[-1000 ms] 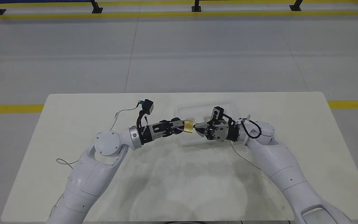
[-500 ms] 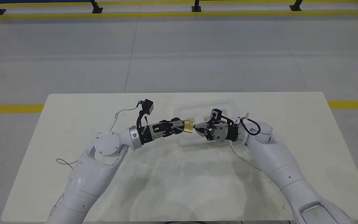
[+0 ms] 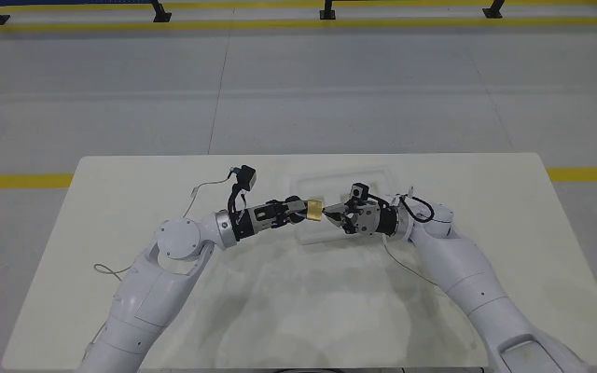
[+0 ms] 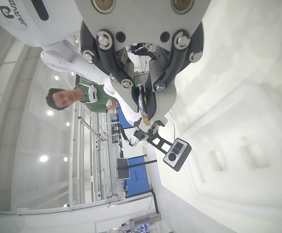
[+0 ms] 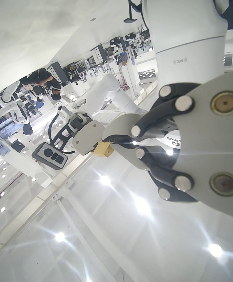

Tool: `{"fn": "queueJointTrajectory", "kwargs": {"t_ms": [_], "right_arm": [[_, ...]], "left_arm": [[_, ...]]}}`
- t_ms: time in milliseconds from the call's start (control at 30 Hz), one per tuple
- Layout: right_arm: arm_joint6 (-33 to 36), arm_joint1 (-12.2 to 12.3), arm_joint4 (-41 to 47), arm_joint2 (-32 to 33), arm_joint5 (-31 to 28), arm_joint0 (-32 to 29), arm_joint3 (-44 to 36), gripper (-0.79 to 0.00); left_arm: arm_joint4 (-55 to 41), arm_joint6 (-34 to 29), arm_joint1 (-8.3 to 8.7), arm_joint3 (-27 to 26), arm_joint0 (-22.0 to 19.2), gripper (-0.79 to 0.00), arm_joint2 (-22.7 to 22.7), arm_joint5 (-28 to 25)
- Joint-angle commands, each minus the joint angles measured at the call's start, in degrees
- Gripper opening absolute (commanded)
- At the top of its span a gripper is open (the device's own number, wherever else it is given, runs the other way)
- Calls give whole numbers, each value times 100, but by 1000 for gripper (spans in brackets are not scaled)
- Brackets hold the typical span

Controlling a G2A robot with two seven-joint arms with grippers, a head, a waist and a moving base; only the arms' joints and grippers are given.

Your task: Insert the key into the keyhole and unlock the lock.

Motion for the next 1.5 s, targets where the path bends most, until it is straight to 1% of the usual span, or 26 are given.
{"fn": "queueJointTrajectory", "kwargs": {"t_ms": [0,367,600,733,1100,1467], "right_arm": [[0,0,-1,0,-1,0,0,-785],[-82,7,26,33,-32,-62,-48,-785],[-258,39,129,121,195,-192,-256,-785],[-242,35,251,115,334,-210,-276,-785],[-221,-1,492,19,712,-110,-69,-785],[-145,-34,617,-93,940,-8,138,-785]], "left_arm": [[0,0,0,0,0,-785,0,0],[0,0,0,0,0,-785,0,0],[0,0,0,0,0,-785,0,0],[0,0,0,0,0,-785,0,0],[0,0,0,0,0,-785,0,0],[0,0,0,0,0,-785,0,0]]}}
